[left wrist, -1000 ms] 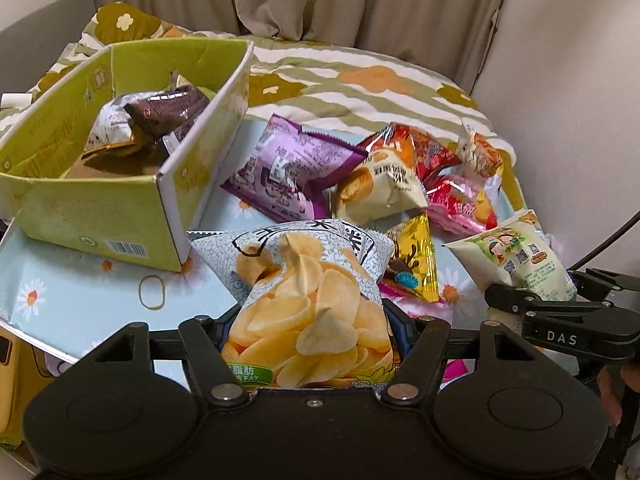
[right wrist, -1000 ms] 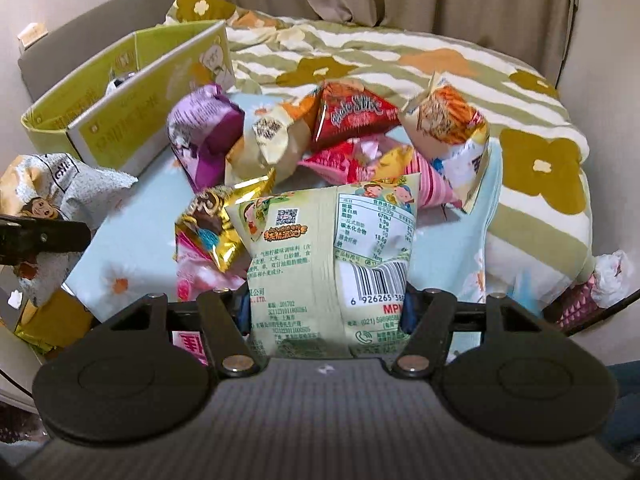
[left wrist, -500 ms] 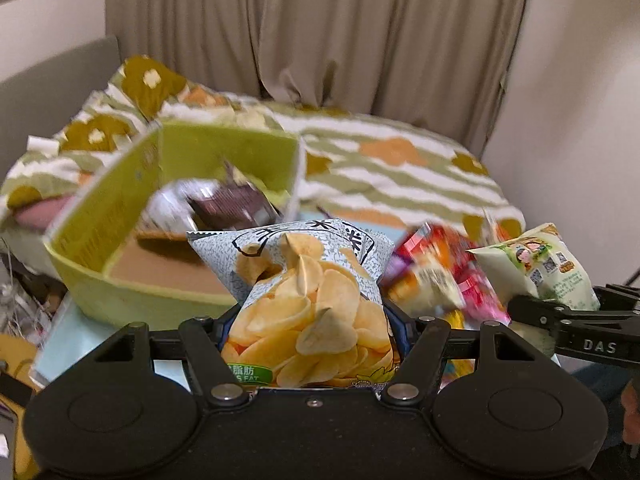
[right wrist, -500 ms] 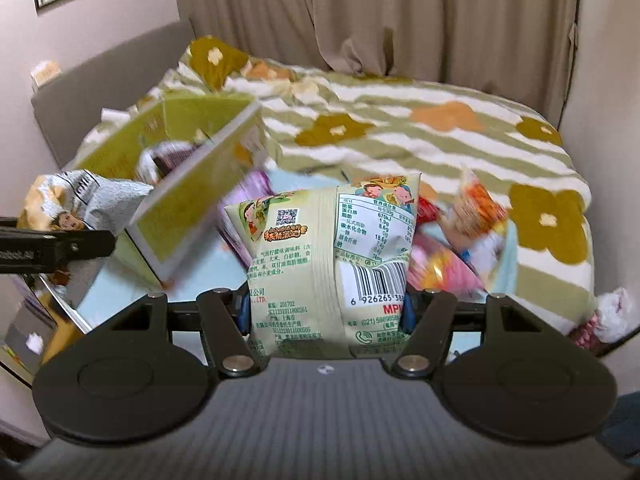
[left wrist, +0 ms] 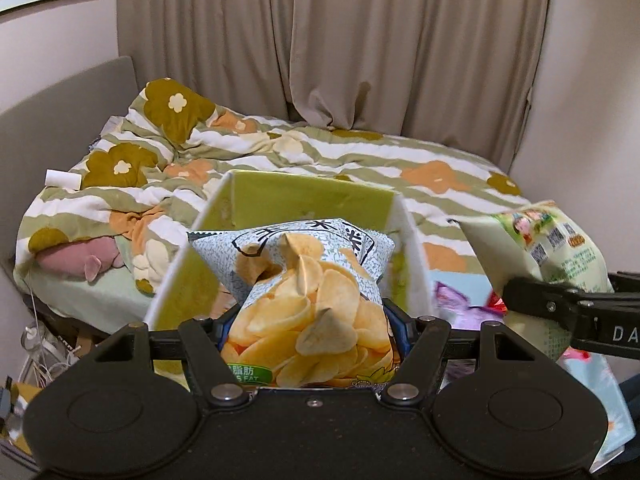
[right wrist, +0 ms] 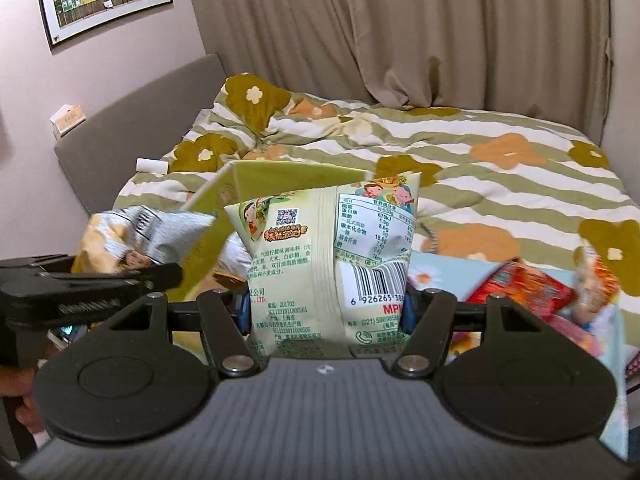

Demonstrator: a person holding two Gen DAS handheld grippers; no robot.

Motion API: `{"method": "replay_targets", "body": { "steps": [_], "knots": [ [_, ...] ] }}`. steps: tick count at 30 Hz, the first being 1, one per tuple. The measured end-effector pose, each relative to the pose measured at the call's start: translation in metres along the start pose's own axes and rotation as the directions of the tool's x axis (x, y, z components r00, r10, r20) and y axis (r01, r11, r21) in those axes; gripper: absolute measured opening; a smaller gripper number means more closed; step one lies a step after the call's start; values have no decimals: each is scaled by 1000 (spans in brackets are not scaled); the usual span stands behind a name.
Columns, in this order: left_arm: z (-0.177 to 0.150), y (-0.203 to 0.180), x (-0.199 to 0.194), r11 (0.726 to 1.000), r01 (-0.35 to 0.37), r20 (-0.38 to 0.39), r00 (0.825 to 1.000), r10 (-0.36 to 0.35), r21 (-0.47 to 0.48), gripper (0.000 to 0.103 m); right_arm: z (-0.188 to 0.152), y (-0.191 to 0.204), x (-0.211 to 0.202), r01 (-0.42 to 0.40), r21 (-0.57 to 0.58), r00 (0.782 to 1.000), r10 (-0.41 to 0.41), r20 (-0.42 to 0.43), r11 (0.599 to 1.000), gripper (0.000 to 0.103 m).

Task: Organize snacks
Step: 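Carry both bags over the yellow box and release them inside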

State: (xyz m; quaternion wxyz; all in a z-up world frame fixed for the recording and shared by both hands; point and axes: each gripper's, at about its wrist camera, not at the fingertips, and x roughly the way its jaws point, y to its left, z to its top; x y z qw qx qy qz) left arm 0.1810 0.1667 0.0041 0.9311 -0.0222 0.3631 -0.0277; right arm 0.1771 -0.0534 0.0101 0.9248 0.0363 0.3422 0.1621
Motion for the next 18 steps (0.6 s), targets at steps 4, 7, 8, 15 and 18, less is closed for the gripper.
{"method": "replay_targets", "body": {
  "steps": [4, 7, 8, 15, 18],
  "knots": [
    [6, 28, 22, 999, 17, -33, 999, -16, 27, 73, 10, 33, 32, 10, 23, 1000, -9, -29, 1000, 79],
    [6, 45, 40, 998, 54, -73, 996, -52, 33, 87, 13, 50, 54, 34, 48, 998, -31, -54, 998, 79],
    [6, 51, 45, 997, 64, -86, 994, -61, 31, 92, 13, 54, 59, 43, 59, 997, -39, -62, 997, 79],
    [-4, 75, 50, 994, 96, -116, 989, -90, 45, 100, 10, 70, 84, 115, 131, 989, -101, -110, 985, 79],
    [-6, 80, 46, 993, 107, -101, 990, -102, 50, 100, 7, 73, 89, 136, 139, 985, -119, -125, 981, 79]
  ]
}}
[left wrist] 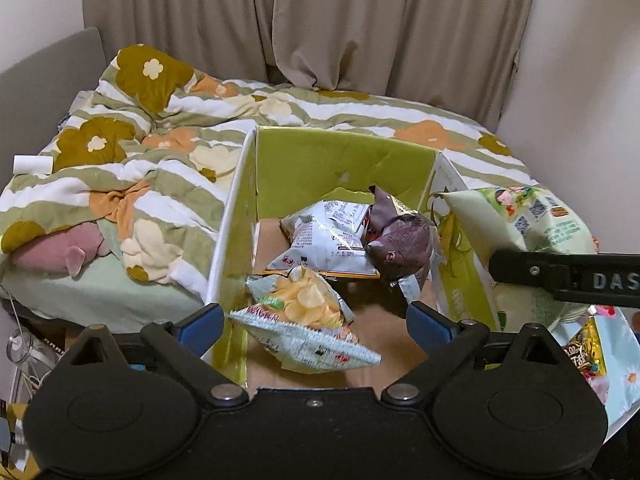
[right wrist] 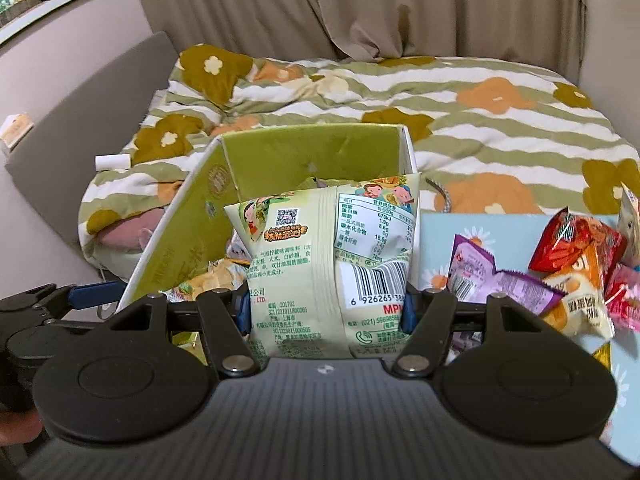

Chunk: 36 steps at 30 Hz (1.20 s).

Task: Organize snacks
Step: 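Carry both bags over the yellow box and release them inside, then move both tools back over the remaining snacks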

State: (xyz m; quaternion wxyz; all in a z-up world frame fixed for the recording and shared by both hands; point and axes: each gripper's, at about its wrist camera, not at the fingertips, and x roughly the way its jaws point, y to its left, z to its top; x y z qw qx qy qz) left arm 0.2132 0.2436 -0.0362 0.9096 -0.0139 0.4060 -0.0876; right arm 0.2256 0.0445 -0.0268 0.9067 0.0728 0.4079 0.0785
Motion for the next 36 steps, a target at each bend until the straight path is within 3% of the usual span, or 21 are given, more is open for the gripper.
{"method": "replay_targets", "body": {
  "steps": [6, 13, 16, 17, 18, 29, 36],
  "knots": [
    [-1, 10, -9, 1000, -1, 33, 999, 1, 2, 100, 4, 13, 10, 6, -7, 1000, -6, -8, 1000, 79],
    [-5, 20, -19, 998, -51, 42, 998, 53, -39, 100, 3, 25, 28, -8, -61, 1000, 6, -26, 998, 80],
    [-6, 21, -19, 997, -57, 36, 998, 59, -51, 100, -1, 25, 31, -27, -62, 999, 25, -25, 998, 88],
    [-7, 21, -19, 997, -62, 35, 997, 64, -51, 100, -2, 25, 32, -30, -63, 999, 29, -22, 998, 100],
    [-8, 20, -19, 996, -69, 33, 997, 70, -50, 100, -4, 24, 32, -35, -62, 999, 34, -15, 997, 103],
    [-15, 11, -28, 996, -74, 50, 996, 76, -45, 100, -20, 11, 18, -71, -29, 996, 72, 51, 997, 103],
    [-8, -3, -42, 1000, -27, 104, 994, 28, -13, 100, -18, 3, -11, -59, -40, 994, 62, 89, 997, 103]
  ]
}}
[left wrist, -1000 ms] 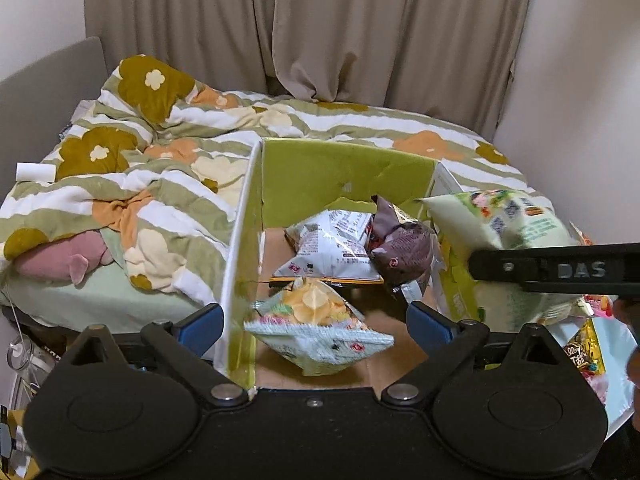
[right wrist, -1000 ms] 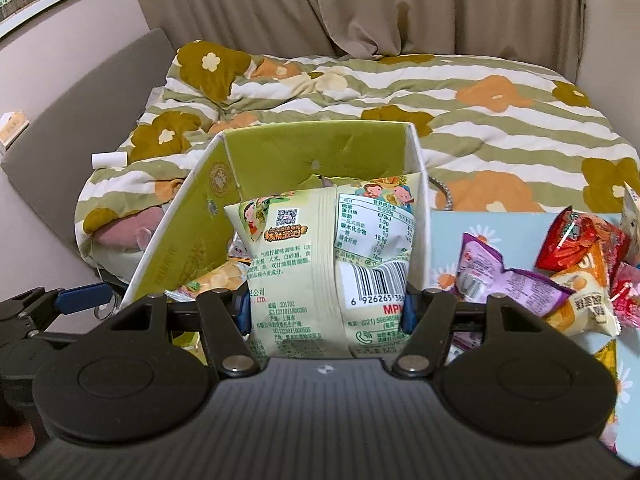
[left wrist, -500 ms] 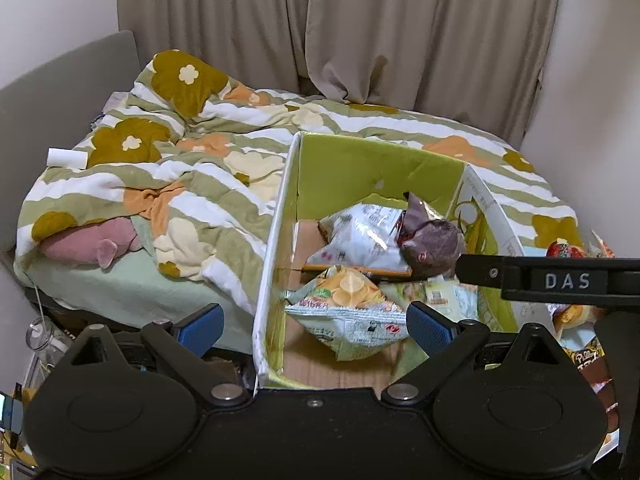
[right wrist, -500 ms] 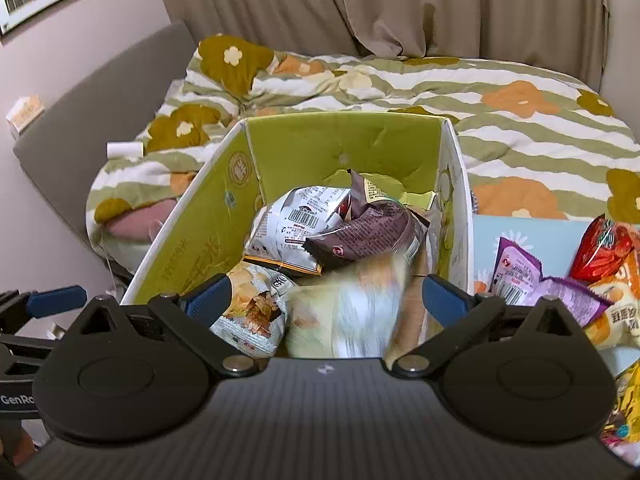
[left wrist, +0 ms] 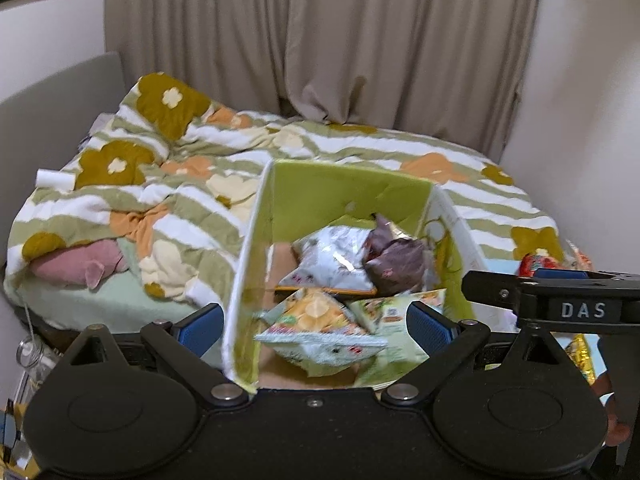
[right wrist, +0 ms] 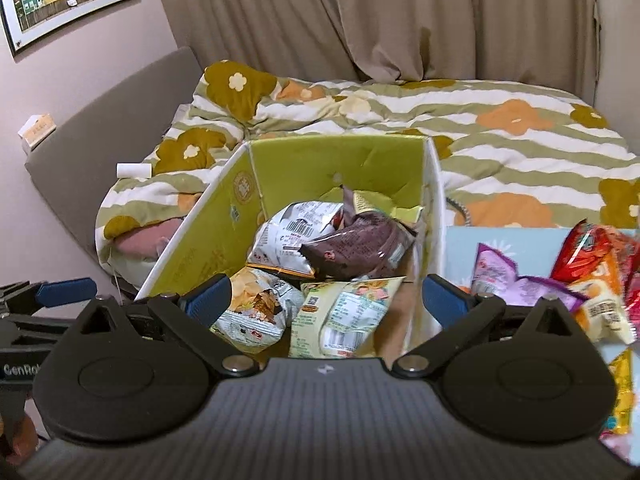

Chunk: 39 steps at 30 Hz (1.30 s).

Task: Organize snacks
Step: 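Move both tools back over the remaining snacks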

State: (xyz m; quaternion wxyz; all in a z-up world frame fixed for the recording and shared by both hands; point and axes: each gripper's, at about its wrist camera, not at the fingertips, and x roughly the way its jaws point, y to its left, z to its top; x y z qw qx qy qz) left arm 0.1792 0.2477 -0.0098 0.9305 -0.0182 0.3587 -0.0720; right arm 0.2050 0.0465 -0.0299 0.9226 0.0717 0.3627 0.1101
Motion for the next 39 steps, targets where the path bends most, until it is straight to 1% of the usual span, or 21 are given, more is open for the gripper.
{"method": "replay_targets", "body": {
  "steps": [5, 7, 9, 12, 15, 17, 19, 21, 24, 27, 28, 30, 31, 34, 36, 39],
  "knots": [
    [8, -21, -6, 996, 67, 30, 997, -69, 56, 100, 0, -14, -33, 42, 6, 998, -43, 41, 999, 103],
    [11, -32, -8, 991, 100, 37, 994, -104, 91, 100, -2, -25, -48, 76, 20, 995, -77, 57, 997, 103],
    [10, -43, -12, 985, 118, 63, 990, -127, 127, 100, -4, -36, -64, 128, 45, 989, -131, 71, 991, 103],
    [8, -68, -12, 964, 175, 72, 979, -192, 199, 100, -12, -55, -86, 187, 81, 979, -192, 65, 979, 103],
    [5, -97, -9, 933, 237, 52, 964, -260, 272, 100, -24, -78, -108, 248, 122, 965, -256, 58, 961, 103],
    [2, -119, -6, 904, 275, 31, 953, -301, 326, 100, -34, -95, -122, 287, 136, 953, -297, 58, 948, 103],
    [-2, -142, -2, 874, 311, 5, 942, -337, 374, 100, -44, -112, -132, 311, 143, 946, -321, 50, 940, 103],
    [-8, -165, 4, 841, 346, -22, 929, -371, 415, 100, -55, -130, -139, 335, 149, 939, -342, 23, 930, 103],
    [-14, -198, 20, 796, 381, -83, 917, -390, 471, 99, -76, -156, -145, 370, 153, 928, -372, -16, 916, 103],
    [-20, -225, 37, 765, 389, -129, 916, -380, 512, 98, -95, -178, -142, 391, 141, 920, -386, -62, 910, 103],
    [-24, -233, 42, 751, 388, -142, 917, -373, 535, 96, -101, -186, -141, 391, 143, 920, -383, -79, 909, 103],
    [-34, -250, 53, 707, 382, -171, 920, -353, 595, 93, -112, -200, -135, 384, 146, 922, -370, -113, 912, 103],
    [-39, -257, 59, 682, 380, -188, 921, -342, 624, 92, -117, -205, -132, 388, 142, 919, -372, -128, 911, 103],
    [-54, -272, 71, 613, 369, -227, 927, -299, 698, 92, -133, -219, -119, 411, 101, 904, -391, -174, 906, 103],
    [-59, -280, 81, 573, 369, -248, 927, -280, 732, 92, -141, -225, -110, 396, 96, 907, -373, -194, 913, 103],
    [-64, -291, 94, 513, 363, -266, 930, -254, 778, 92, -151, -230, -101, 358, 90, 919, -334, -210, 929, 103]
  ]
}}
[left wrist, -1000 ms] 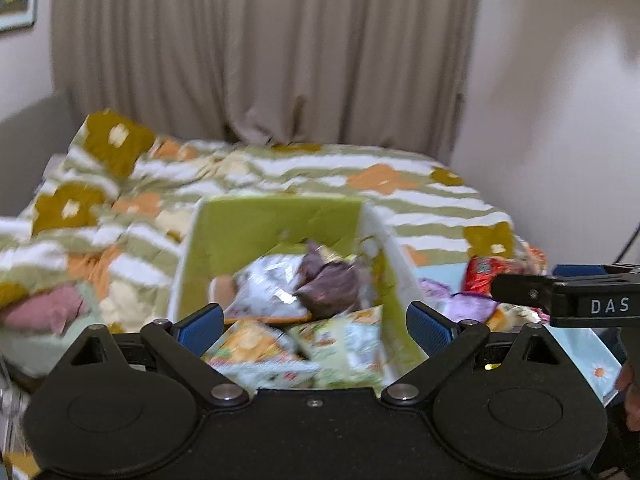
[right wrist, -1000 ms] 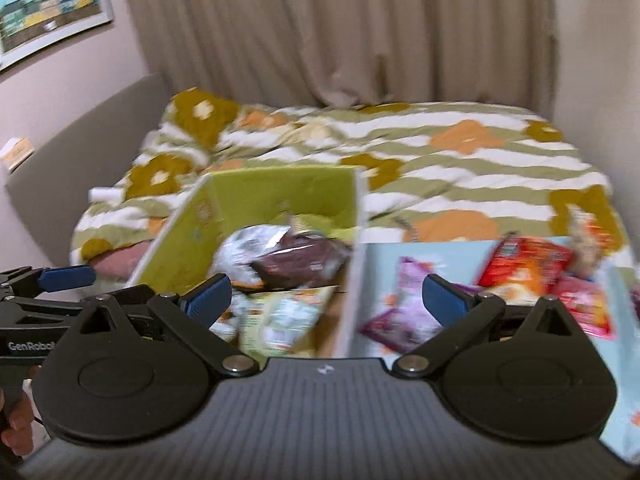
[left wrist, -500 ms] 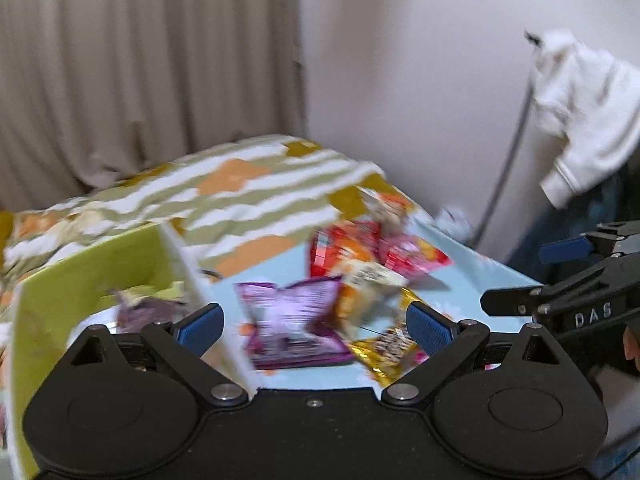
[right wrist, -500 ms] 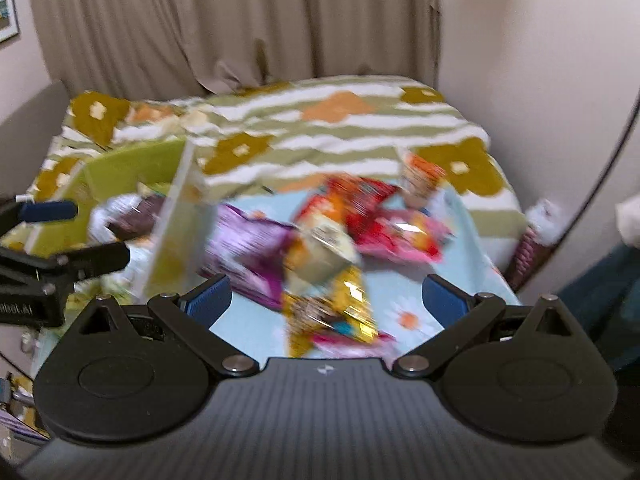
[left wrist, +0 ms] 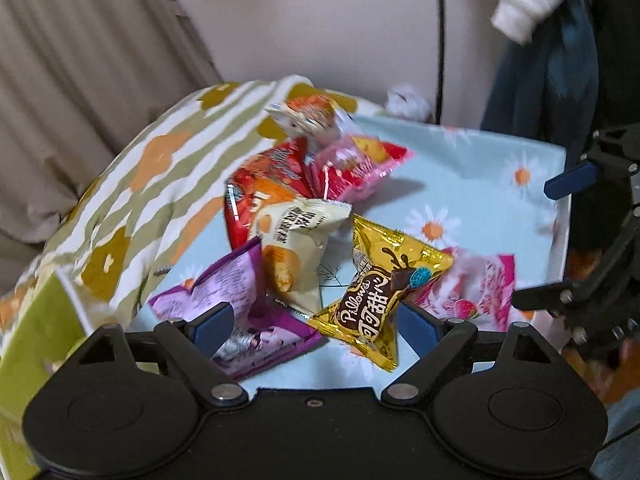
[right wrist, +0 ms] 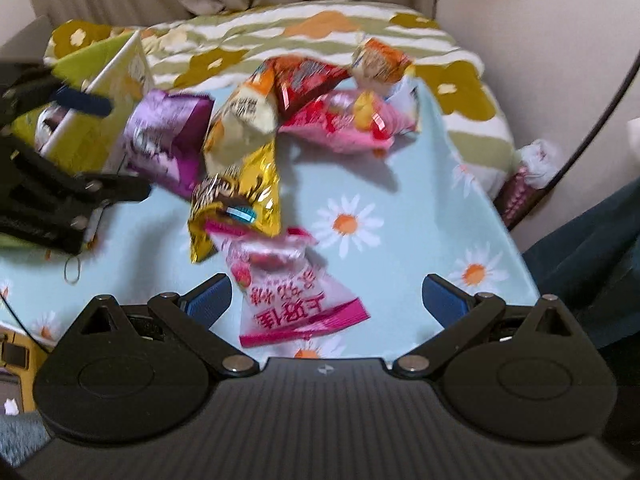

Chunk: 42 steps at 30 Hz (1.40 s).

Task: Organize snacks
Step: 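Grasp the gold Pillows bag with the left tool while the right tool grasps the pink bag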

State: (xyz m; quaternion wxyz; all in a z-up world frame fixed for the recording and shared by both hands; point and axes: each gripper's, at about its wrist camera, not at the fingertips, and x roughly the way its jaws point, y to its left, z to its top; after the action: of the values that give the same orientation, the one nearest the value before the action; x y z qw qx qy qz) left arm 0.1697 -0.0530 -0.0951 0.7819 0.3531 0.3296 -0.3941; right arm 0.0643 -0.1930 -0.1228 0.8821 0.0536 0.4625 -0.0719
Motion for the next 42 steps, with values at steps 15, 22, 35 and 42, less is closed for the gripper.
{"method": "replay_targets", "body": {
  "steps": [15, 22, 35, 42],
  "knots": [
    [18, -31, 61, 968, 105, -87, 992, -87, 228, 75, -10, 21, 56, -56, -110, 998, 52, -38, 992, 103],
    [26, -26, 78, 972, 150, -133, 983, -127, 180, 64, -8, 19, 65, -83, -96, 995, 78, -61, 992, 103],
    [31, -11, 96, 986, 155, -193, 967, -164, -62, 42, 1, 22, 83, -130, -84, 990, 126, -59, 988, 94],
    [31, -11, 92, 985, 135, -185, 971, -152, -103, 41, 4, 16, 83, -136, -69, 990, 134, -43, 988, 83]
  ]
}}
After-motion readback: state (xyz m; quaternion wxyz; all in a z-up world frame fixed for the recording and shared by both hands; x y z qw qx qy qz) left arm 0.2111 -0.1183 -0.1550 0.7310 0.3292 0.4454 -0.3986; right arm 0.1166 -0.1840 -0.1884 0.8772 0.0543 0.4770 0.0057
